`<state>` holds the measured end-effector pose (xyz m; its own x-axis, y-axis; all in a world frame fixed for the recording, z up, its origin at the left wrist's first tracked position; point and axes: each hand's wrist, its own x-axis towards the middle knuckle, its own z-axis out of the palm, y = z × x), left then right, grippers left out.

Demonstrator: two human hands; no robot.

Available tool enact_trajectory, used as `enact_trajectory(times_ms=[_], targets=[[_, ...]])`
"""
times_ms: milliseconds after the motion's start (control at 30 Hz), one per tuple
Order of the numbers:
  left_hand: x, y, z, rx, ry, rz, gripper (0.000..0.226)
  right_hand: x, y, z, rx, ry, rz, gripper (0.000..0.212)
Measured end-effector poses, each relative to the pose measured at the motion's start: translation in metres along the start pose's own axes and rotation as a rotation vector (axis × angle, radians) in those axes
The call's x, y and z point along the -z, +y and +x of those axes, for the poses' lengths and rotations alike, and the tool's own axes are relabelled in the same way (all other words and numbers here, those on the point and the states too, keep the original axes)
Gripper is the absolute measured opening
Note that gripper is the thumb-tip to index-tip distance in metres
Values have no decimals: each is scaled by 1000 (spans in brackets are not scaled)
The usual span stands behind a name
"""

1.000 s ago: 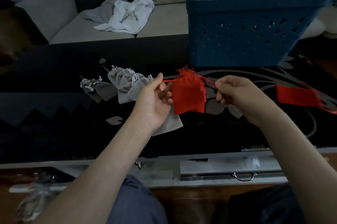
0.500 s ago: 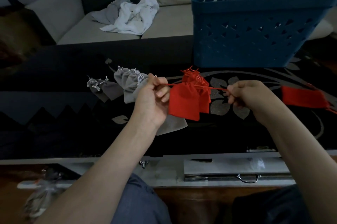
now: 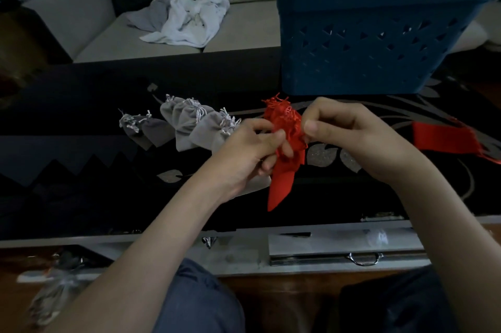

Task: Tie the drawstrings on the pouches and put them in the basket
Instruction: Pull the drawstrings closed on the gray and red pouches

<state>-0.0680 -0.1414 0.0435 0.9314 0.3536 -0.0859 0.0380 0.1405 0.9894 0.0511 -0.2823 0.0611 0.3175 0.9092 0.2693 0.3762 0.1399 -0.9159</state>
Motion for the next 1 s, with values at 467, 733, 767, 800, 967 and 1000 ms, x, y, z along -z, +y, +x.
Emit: enact_trajectory(times_ms=[467,733,767,800,967,1000], targets=[[-12,-8,0,35,-103,273,12,-12,10,14,4,91,-17,13],[-14,-4,-5,77,-179,410,23,-18,6,16,-58,151,16,16],[-14,-3,-7,76,-201,414,27,-19,6,17,-74,174,23,16],[-14,-2,-7,74,-219,405,30,-19,6,17,-87,198,21,16],[-19,1,-9,22,-192,366,29,-20,13,19,-168,271,-100,18],[-20,-1,-8,6,-160,372,29,-21,15,19,-188,278,-92,19]])
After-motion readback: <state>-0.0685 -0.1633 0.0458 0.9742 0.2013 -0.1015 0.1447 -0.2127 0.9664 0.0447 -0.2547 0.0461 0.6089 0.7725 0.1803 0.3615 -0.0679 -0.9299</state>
